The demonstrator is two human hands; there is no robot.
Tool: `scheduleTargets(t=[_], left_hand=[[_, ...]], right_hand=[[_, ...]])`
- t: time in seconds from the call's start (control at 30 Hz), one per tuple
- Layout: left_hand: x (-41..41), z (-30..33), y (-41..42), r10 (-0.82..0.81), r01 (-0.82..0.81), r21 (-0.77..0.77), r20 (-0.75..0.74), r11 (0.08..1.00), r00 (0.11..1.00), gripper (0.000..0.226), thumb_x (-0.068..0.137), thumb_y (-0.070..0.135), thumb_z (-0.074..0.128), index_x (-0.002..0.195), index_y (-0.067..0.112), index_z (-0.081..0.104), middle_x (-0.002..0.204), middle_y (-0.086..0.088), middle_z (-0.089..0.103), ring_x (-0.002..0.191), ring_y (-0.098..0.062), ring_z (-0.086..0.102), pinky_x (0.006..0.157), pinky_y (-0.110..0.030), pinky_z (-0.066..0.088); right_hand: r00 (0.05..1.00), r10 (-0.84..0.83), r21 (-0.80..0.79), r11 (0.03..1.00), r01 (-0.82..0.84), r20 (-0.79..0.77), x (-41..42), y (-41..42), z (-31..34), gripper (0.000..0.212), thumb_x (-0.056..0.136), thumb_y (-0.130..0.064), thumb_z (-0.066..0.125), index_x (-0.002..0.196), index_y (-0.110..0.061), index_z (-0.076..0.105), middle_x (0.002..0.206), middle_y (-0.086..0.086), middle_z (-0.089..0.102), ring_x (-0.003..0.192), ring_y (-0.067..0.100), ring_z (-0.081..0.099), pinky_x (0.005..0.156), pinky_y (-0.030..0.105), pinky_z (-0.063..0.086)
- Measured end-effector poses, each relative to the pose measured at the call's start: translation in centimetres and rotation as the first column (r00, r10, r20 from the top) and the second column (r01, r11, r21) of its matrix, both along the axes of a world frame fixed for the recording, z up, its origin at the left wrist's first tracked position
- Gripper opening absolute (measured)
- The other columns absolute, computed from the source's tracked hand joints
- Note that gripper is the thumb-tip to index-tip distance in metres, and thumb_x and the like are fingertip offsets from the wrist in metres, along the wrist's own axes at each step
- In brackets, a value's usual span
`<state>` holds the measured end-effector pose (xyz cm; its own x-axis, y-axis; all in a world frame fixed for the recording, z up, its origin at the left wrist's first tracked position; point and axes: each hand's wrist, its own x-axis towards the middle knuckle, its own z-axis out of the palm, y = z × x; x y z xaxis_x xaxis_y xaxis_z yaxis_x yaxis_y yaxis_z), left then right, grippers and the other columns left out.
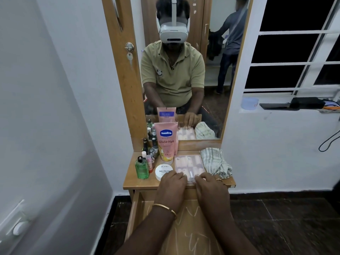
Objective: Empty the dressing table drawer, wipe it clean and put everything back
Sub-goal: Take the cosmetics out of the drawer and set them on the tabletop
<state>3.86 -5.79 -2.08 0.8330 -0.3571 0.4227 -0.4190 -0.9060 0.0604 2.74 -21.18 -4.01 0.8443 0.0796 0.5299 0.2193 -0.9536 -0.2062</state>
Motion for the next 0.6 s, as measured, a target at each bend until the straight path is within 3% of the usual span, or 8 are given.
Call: scheduleTargets(t=[0.13,0.2,0.27,0.33,0.4,0.43,0.5,0.6], left_hand=[[0.6,0.1,-0.1,0.001,-0.001,0.032,-0.015,0.999,1.000,0.028,0.073,0.019,0.044,0.075,0.019,0.072,0.075,0.003,0.071,0.071,-0.018,0.064,0.063,-0.027,0.055],[0.9,0.1,-0.2,0.008,-0.008,0.053,0.000,0.999,1.000,0.033,0.073,0.021,0.040,0.073,0.019,0.072,0.075,0.002,0.072,0.070,-0.018,0.065,0.061,-0.027,0.055],[1.1,0.0,-0.2,0.019,-0.019,0.073,-0.004,0.997,1.000,0.032,0.073,0.021,0.040,0.073,0.019,0.072,0.075,0.002,0.072,0.070,-0.018,0.065,0.060,-0.028,0.055],[1.2,-0.2,-0.1,0.035,-0.035,0.091,0.000,0.995,0.999,0.022,0.074,0.020,0.049,0.075,0.020,0.072,0.077,0.002,0.072,0.072,-0.019,0.065,0.061,-0.029,0.055],[1.2,-0.3,-0.1,0.044,-0.044,0.101,-0.001,0.994,0.999,0.009,0.068,0.017,0.069,0.076,0.020,0.071,0.079,0.002,0.072,0.072,-0.019,0.065,0.061,-0.030,0.055],[1.3,-0.4,-0.2,0.050,-0.049,0.097,-0.009,0.994,0.999,0.015,0.063,0.015,0.077,0.076,0.019,0.072,0.079,0.002,0.073,0.073,-0.019,0.065,0.061,-0.030,0.056],[1.3,-0.5,-0.3,0.057,-0.057,0.077,0.002,0.995,0.998,0.022,0.058,0.013,0.083,0.076,0.018,0.073,0.080,0.000,0.074,0.073,-0.020,0.066,0.062,-0.031,0.057],[1.1,-0.4,-0.6,0.057,-0.060,0.056,0.047,0.997,0.997,0.022,0.058,0.013,0.085,0.076,0.017,0.073,0.078,-0.001,0.073,0.073,-0.021,0.066,0.062,-0.032,0.057]], right_hand=[[0.999,-0.002,-0.024,1.000,0.000,-0.047,0.9,-0.1,-0.4,0.011,0.087,-0.027,0.056,0.090,-0.023,0.066,0.093,-0.005,0.064,0.069,0.022,0.062,0.055,0.035,0.051],[1.000,0.016,-0.007,1.000,-0.016,-0.010,1.1,-0.1,0.0,0.011,0.085,-0.029,0.059,0.087,-0.022,0.067,0.091,-0.005,0.063,0.067,0.022,0.062,0.054,0.035,0.051],[0.993,0.005,0.086,0.996,-0.015,0.120,1.1,-0.4,1.1,0.012,0.082,-0.030,0.069,0.089,-0.020,0.071,0.092,-0.002,0.066,0.071,0.023,0.062,0.058,0.035,0.052],[0.974,-0.135,0.224,0.970,0.093,0.180,1.4,-1.1,2.4,0.027,0.084,-0.036,0.069,0.103,-0.016,0.070,0.102,0.005,0.067,0.086,0.027,0.062,0.069,0.038,0.053],[0.940,-0.340,0.330,0.888,0.320,0.004,2.4,-2.0,3.5,0.054,0.083,-0.051,0.067,0.123,-0.014,0.060,0.119,0.010,0.061,0.106,0.031,0.057,0.083,0.044,0.051],[0.906,-0.396,0.338,0.841,0.423,-0.149,3.1,-2.6,3.8,0.068,0.081,-0.059,0.065,0.129,-0.013,0.053,0.127,0.012,0.056,0.114,0.033,0.053,0.088,0.047,0.047],[0.818,-0.400,0.286,0.796,0.533,-0.413,4.4,-3.5,4.6,0.085,0.075,-0.073,0.061,0.132,-0.011,0.047,0.134,0.014,0.050,0.122,0.035,0.047,0.095,0.048,0.042],[0.755,-0.357,0.178,0.834,0.523,-0.550,5.6,-4.0,5.0,0.075,0.076,-0.071,0.060,0.122,-0.012,0.054,0.125,0.012,0.053,0.119,0.033,0.046,0.096,0.046,0.038]])
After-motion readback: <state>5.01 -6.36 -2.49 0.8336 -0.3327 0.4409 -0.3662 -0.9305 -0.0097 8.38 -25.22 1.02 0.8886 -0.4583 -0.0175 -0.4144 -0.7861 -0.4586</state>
